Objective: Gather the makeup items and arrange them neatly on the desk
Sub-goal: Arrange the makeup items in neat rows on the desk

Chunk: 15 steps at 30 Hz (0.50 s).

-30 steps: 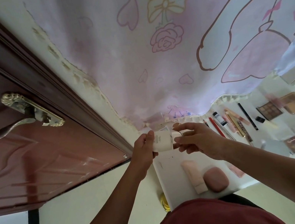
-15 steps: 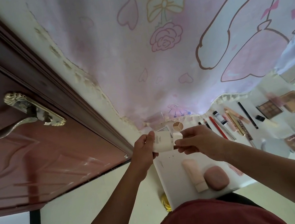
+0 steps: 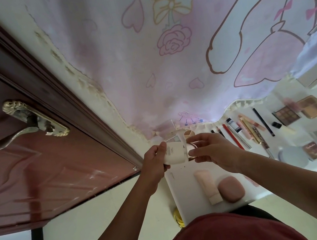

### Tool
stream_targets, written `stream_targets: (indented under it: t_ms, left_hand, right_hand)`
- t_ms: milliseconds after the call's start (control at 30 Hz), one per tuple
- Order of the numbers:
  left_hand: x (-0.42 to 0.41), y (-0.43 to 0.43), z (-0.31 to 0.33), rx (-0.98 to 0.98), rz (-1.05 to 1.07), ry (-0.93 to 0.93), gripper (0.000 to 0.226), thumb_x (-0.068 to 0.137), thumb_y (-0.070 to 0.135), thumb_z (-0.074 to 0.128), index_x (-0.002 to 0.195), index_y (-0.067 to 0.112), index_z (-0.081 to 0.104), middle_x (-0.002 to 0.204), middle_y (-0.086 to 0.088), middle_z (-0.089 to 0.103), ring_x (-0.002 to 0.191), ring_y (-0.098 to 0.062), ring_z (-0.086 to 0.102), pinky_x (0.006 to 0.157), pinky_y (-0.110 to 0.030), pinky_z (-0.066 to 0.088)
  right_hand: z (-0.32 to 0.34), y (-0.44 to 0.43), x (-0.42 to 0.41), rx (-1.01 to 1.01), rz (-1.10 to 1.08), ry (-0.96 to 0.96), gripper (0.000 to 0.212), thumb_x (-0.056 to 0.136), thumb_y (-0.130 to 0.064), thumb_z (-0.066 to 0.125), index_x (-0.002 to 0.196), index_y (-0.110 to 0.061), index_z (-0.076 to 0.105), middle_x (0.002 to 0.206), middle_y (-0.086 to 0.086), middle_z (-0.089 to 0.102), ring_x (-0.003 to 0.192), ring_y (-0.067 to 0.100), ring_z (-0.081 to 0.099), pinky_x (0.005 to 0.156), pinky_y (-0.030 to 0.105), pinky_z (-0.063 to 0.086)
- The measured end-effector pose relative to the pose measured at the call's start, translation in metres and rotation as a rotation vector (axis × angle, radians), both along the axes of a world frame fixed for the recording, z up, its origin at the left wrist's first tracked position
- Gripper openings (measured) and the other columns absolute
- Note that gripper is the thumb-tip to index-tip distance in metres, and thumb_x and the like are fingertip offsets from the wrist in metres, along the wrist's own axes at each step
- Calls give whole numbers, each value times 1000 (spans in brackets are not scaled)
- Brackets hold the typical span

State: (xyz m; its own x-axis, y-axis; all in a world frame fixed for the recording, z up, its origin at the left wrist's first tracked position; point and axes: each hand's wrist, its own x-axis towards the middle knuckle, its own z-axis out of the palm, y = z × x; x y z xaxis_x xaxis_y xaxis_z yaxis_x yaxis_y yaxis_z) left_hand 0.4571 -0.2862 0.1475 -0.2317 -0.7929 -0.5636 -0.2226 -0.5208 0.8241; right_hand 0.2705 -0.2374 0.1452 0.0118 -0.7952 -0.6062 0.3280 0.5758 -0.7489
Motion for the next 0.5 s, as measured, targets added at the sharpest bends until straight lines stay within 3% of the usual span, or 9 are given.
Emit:
stream_targets:
  t_ms: [67,267,367,500]
  left_hand:
    - [1,0,-1,-4,-12,-8,30,101,36,46,83,14,54,65,0,47,41,-4,40,38,-13,29]
    - [3,-1,-4,-14,-22,-10,29,100,39,47,84,16,56,64,1,48,42,-4,41,39,-15,29]
    - [3,-1,-5,-14,-11,0,29,100,39,47,83,16,55,63,2,48,41,-3,40,39,-15,28]
    - [3,0,-7,-4,-22,1,30,99,41,49,85,15,55,62,0,50,40,-4,42,41,-19,25]
  right_hand:
    - [0,1,1,8,27,-1,40,80,13,68,117,0,61,100,22,66,85,27,70,72,29,57]
    - [4,3,1,-23,41,94,33,80,23,59,106,3,60,91,26,68,83,37,70,69,31,61]
    - [7,2,-2,-14,46,39,21,89,8,59,107,0,64,95,23,71,83,35,70,69,32,59]
    - [4,-1,-4,16,17,8,11,88,-8,67,92,2,69,86,13,68,78,23,67,74,31,59]
